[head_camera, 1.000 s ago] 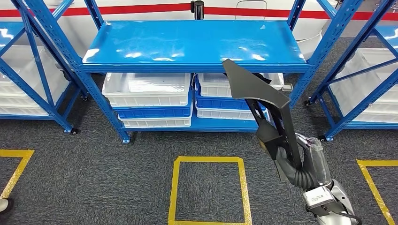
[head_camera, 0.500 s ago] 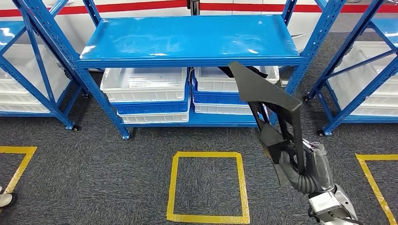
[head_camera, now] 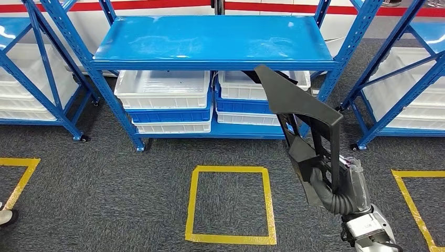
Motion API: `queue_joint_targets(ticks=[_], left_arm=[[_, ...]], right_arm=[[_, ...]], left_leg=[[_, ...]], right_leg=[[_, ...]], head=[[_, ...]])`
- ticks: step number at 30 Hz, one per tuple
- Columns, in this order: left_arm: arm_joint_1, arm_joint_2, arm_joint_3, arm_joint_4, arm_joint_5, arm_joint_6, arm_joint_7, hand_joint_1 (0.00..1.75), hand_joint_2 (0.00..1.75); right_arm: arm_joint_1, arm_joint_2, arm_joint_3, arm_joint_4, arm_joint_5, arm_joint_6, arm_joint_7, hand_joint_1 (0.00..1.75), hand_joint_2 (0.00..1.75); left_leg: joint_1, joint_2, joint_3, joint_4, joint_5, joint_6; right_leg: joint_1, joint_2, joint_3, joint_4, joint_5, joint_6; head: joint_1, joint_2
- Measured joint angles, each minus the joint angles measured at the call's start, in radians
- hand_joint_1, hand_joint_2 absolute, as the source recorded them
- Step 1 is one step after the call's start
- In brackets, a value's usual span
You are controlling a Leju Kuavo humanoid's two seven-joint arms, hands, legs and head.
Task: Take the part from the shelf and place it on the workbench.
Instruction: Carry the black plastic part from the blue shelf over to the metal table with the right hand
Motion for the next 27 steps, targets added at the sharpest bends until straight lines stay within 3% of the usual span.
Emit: queue_joint_targets(ticks=[1,3,5,6,8,10,12,14,16,19,20,21,22,25,27], left_arm=[[-0.001,0.0,-0.002,0.0,-0.004,0.0,0.001,0.0,1.75],[-0.002,0.001,-0.007,0.0,-0.013,-0.002,0.003,0.0,1.75],[-0.002,0.002,-0.011,0.0,-0.022,-0.006,0.004,0.0,1.75],[-0.002,0.002,-0.014,0.0,-0.026,-0.008,0.004,0.0,1.75],[-0.002,0.002,-0.019,0.0,-0.033,-0.011,0.004,0.0,1.75],[-0.002,0.003,-0.022,0.0,-0.04,-0.013,0.004,0.0,1.75],[-0.002,0.005,-0.024,0.0,-0.048,-0.015,0.004,0.0,1.75],[0.0,0.009,-0.026,0.0,-0.054,-0.016,0.004,0.0,1.75],[0.002,0.012,-0.029,0.001,-0.06,-0.016,0.004,0.0,1.75],[0.002,0.012,-0.036,0.001,-0.07,-0.017,0.004,0.0,1.75],[0.002,0.012,-0.038,0.001,-0.071,-0.017,0.004,0.0,1.75],[0.003,0.012,-0.04,0.001,-0.072,-0.017,0.004,0.0,1.75],[0.003,0.013,-0.042,0.001,-0.073,-0.017,0.004,0.0,1.75],[0.001,0.014,-0.046,0.001,-0.074,-0.018,0.004,0.0,1.75],[0.001,0.015,-0.047,0.001,-0.075,-0.018,0.004,0.0,1.75]], right_arm=[[-0.004,0.0,0.0,0.0,-0.002,0.0,-0.002,1.75,1.75],[-0.008,0.0,0.0,0.0,-0.005,0.001,-0.005,1.75,1.75],[-0.004,0.0,0.0,-0.002,-0.006,0.0,-0.007,1.75,1.75],[-0.001,0.0,0.0,-0.003,-0.006,0.0,-0.007,1.75,1.75],[0.002,-0.001,0.0,-0.009,0.002,-0.003,-0.008,1.75,1.75],[0.002,-0.001,0.001,-0.015,0.018,-0.009,-0.01,1.75,1.75],[0.004,-0.001,0.001,-0.018,0.035,-0.015,-0.01,1.75,1.75],[0.008,-0.001,0.002,-0.019,0.046,-0.018,-0.011,1.75,1.75],[0.013,-0.001,0.003,-0.022,0.055,-0.019,-0.011,1.75,1.75],[0.02,-0.001,0.004,-0.03,0.066,-0.021,-0.013,1.75,1.75],[0.022,-0.001,0.004,-0.031,0.068,-0.022,-0.013,1.75,1.75],[0.025,-0.001,0.004,-0.031,0.07,-0.022,-0.014,1.75,1.75],[0.027,-0.001,0.004,-0.032,0.071,-0.023,-0.014,1.75,1.75],[0.03,0.0,0.004,-0.035,0.072,-0.023,-0.014,1.75,1.75],[0.029,0.0,0.004,-0.039,0.073,-0.024,-0.015,1.75,1.75]], left_leg=[[0.002,0.002,-0.002,-0.012,0.013,0.004],[0.004,0.004,-0.018,-0.02,0.031,0.007],[0.002,0.005,-0.038,-0.019,0.044,0.004],[0.002,0.004,-0.047,-0.018,0.051,0.001],[0.004,0.004,-0.062,-0.014,0.061,-0.007],[0.0,0.005,-0.076,-0.005,0.068,-0.018],[-0.005,0.004,-0.086,0.007,0.073,-0.027],[-0.002,0.003,-0.097,0.021,0.072,-0.035],[0.004,0.001,-0.118,0.066,0.027,-0.046],[0.013,0.001,-0.174,0.25,-0.1,-0.064],[0.015,0.001,-0.183,0.298,-0.12,-0.066],[0.017,0.001,-0.176,0.313,-0.121,-0.067],[0.017,0.001,-0.148,0.285,-0.105,-0.066],[0.015,-0.006,-0.014,0.083,-0.045,-0.054],[0.008,-0.012,0.014,0.028,-0.038,-0.047]], right_leg=[[0.002,0.0,-0.016,0.032,-0.024,-0.004],[0.0,0.0,-0.068,0.159,-0.099,-0.017],[-0.003,0.0,-0.099,0.265,-0.145,-0.012],[-0.004,0.0,-0.089,0.268,-0.143,-0.003],[-0.009,-0.002,-0.006,0.155,-0.106,0.019],[-0.009,-0.002,0.085,0.014,-0.078,0.024],[-0.005,0.002,0.107,-0.031,-0.073,0.014],[-0.016,0.005,0.093,-0.025,-0.068,0.004],[-0.024,0.004,0.084,-0.022,-0.059,-0.012],[-0.018,0.001,0.064,-0.018,-0.042,-0.031],[-0.017,0.001,0.057,-0.016,-0.038,-0.032],[-0.016,0.001,0.051,-0.013,-0.035,-0.031],[-0.016,0.002,0.046,-0.011,-0.033,-0.029],[-0.015,0.004,0.039,-0.007,-0.025,-0.017],[-0.014,0.004,0.036,-0.009,-0.016,-0.003]], head=[[0.001,0.0],[0.004,0.0],[0.005,0.0],[0.005,0.0],[0.006,0.0],[0.007,0.0],[0.007,0.0],[0.006,0.0],[0.003,0.0],[0.001,0.0],[0.001,0.0],[0.001,0.0],[0.001,0.0],[0.001,0.0],[0.001,0.0]])
